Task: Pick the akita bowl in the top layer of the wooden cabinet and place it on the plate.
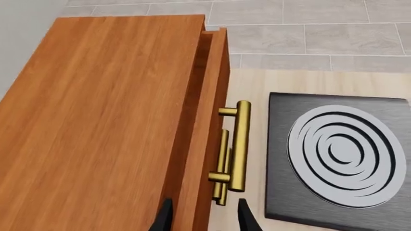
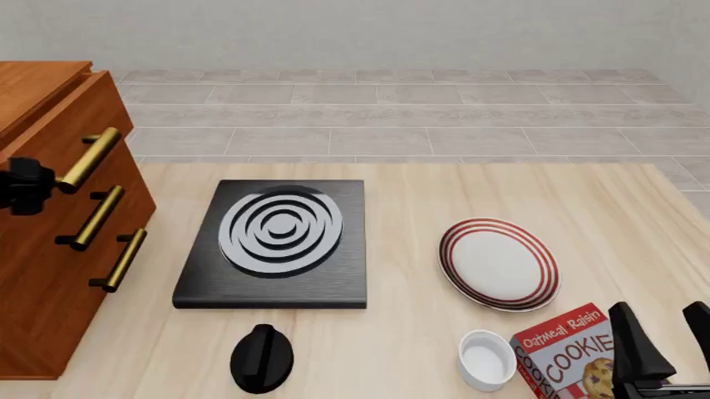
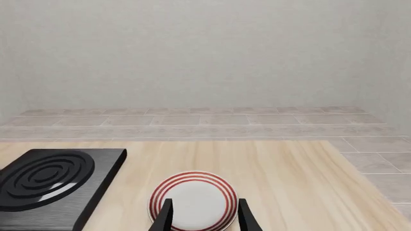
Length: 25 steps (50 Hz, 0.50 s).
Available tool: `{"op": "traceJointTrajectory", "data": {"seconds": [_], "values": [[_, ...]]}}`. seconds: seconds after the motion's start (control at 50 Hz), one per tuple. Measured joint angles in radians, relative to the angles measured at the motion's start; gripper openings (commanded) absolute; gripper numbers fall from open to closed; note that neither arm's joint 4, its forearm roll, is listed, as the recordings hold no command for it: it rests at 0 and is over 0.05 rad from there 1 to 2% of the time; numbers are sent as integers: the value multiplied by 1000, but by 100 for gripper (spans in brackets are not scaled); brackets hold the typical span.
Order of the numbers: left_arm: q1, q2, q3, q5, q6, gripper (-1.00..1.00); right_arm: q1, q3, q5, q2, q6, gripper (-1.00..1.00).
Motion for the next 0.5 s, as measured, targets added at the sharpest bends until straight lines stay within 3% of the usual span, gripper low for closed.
{"op": "traceJointTrajectory", "data": {"seconds": [0.5], "values": [[-88,60,-29,28,-98,100,-1,0,0,0,3,100]]}}
